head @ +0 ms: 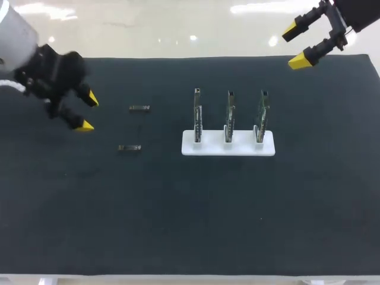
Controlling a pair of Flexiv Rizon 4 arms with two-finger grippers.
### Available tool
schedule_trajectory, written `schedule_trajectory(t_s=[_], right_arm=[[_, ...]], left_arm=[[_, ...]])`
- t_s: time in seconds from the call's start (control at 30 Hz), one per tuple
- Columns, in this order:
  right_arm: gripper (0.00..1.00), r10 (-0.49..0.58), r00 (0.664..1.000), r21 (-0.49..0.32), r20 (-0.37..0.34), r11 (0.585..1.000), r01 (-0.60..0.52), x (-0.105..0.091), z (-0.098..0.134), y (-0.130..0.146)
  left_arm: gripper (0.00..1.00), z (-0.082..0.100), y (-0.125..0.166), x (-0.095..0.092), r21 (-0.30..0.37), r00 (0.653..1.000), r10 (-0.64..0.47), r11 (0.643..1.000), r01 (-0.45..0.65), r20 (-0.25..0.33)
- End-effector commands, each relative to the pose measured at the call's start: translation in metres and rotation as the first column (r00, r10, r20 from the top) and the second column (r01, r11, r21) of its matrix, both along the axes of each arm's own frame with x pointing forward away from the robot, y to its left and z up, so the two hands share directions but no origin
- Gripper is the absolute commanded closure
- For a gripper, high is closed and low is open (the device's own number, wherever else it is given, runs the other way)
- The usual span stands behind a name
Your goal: Pick up the optical module with the left hand, and insert it into the network port with the right hand.
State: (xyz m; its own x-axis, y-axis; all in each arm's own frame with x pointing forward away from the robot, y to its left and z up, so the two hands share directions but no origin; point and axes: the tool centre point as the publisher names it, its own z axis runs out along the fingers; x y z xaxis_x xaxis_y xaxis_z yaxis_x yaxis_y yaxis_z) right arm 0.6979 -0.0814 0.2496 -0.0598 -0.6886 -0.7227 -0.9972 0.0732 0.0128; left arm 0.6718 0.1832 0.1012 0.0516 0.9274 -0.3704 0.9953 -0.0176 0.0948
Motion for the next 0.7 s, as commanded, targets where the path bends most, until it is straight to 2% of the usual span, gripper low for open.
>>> schedule_trajectory(t_s=[0.03,0.13,0.3,0.7], right_arm=[[0.0,0.0,1.0,0.002,0.001,1.0,0.0,0.0,0.0,0.0],[0.0,0.0,1.0,0.002,0.001,1.0,0.0,0.0,0.0,0.0],[0.0,0.0,1.0,0.002,0.001,1.0,0.0,0.0,0.0,0.0],[0.0,0.0,1.0,0.002,0.001,1.0,0.0,0.0,0.0,0.0]], left_arm=[[0.0,-0.008,-0.005,0.011,0.176,0.998,-0.006,0.984,0.017,-0.061],[0.0,-0.019,-0.006,0.012,0.223,0.996,0.011,0.975,0.008,-0.085],[0.0,-0.033,-0.005,0.014,0.261,0.994,0.011,0.965,0.016,-0.105],[0.0,-0.056,-0.012,0.025,0.254,0.988,0.057,0.967,-0.018,-0.146]])
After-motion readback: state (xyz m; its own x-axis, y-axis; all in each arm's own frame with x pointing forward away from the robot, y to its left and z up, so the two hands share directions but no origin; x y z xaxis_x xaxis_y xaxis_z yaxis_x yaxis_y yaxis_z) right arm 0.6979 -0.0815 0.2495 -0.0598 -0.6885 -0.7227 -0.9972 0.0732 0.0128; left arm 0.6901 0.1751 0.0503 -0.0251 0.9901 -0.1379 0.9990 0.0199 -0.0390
